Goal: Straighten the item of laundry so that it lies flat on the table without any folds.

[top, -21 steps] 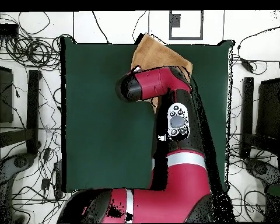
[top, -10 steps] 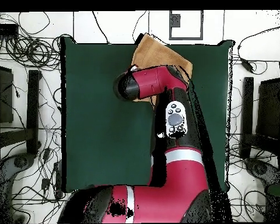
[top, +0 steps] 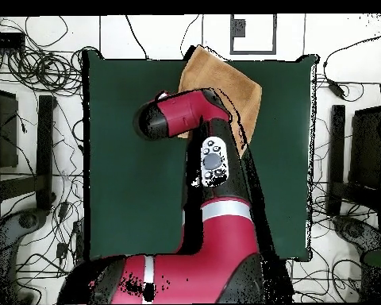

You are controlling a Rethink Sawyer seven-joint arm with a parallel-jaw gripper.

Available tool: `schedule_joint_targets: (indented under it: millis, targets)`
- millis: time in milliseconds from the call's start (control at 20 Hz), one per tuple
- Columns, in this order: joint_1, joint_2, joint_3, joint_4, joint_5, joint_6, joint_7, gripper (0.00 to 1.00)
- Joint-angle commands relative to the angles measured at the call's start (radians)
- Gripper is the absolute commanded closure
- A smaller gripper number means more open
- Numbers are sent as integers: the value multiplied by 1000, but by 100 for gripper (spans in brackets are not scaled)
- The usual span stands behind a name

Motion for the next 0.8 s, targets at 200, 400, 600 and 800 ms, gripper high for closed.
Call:
schedule_joint_targets:
  millis: [200,400,600,800]
  targets:
    - [81,23,-72,68,-3,176,0,0]
    - [62,39,-80,74,13,188,-4,0]
    - [45,44,-89,81,10,193,-25,0]
    - [22,60,-76,94,13,146,-32,0]
